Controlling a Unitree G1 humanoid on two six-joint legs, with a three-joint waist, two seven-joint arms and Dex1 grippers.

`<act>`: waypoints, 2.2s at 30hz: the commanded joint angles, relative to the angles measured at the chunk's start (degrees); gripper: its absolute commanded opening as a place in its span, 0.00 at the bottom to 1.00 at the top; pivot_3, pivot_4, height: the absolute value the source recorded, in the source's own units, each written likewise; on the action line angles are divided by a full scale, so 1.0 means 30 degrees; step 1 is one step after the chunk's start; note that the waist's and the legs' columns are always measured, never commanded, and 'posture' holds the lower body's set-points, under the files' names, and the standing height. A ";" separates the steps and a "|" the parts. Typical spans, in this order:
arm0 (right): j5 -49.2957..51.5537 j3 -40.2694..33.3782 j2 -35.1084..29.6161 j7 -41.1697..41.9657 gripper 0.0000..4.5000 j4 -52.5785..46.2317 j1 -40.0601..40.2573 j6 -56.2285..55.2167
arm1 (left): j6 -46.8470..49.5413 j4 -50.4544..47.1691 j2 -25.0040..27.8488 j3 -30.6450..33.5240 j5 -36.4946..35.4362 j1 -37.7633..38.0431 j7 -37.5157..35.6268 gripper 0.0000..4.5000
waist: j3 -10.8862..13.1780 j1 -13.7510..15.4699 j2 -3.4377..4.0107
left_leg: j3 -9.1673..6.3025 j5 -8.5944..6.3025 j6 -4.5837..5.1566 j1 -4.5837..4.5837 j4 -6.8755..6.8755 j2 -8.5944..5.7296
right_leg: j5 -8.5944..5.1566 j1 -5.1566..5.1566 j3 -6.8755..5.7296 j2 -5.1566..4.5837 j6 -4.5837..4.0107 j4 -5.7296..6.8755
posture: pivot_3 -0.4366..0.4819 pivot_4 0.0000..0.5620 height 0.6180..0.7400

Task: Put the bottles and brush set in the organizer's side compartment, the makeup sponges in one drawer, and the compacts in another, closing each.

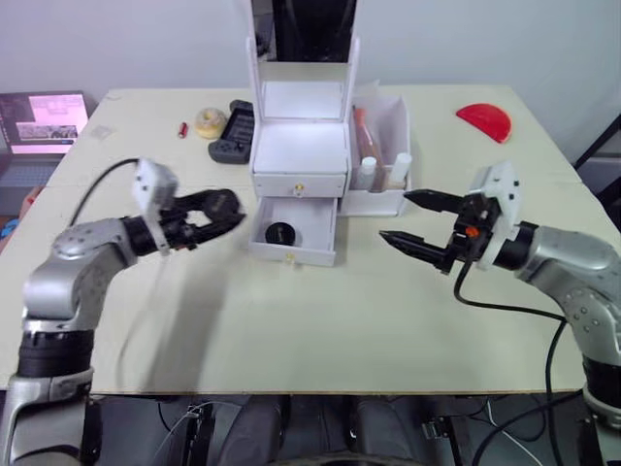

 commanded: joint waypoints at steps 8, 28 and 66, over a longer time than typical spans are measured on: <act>0.0315 -0.1352 0.0224 -0.1420 1.00 -0.2166 0.1163 0.0078 | -0.3939 0.6650 -0.2936 -0.4863 0.3535 -0.5211 -0.3799 0.60 | 0.0002 -0.0157 -0.0002 | 0.0012 0.0003 0.0007 0.0000 -0.0002 0.0017 | 0.0001 -0.0014 0.0009 0.0040 0.0005 0.0011 | 0.48 0.27 1.00; 0.1423 -0.2614 0.0386 -0.3721 1.00 -0.4288 0.3014 0.0706 | -0.7756 1.3072 -0.5824 -0.5736 0.6780 -0.8157 -0.5367 0.60 | 0.0006 -0.0020 -0.0011 | 0.0007 0.0005 0.0012 -0.0006 0.0020 0.0014 | 0.0007 -0.0003 0.0002 0.0045 0.0019 0.0020 | 0.48 0.27 1.00; 0.1556 -0.2954 0.0189 -0.3745 1.00 -0.3996 0.3536 0.0387 | 0.0727 0.5613 -0.0531 -0.2290 0.2195 -0.5564 -0.8490 0.59 | -0.0001 -0.0469 0.0003 | -0.0012 0.0006 0.0012 0.0013 0.0014 0.0033 | 0.0006 0.0005 0.0022 0.0082 0.0020 0.0042 | 0.48 0.27 1.00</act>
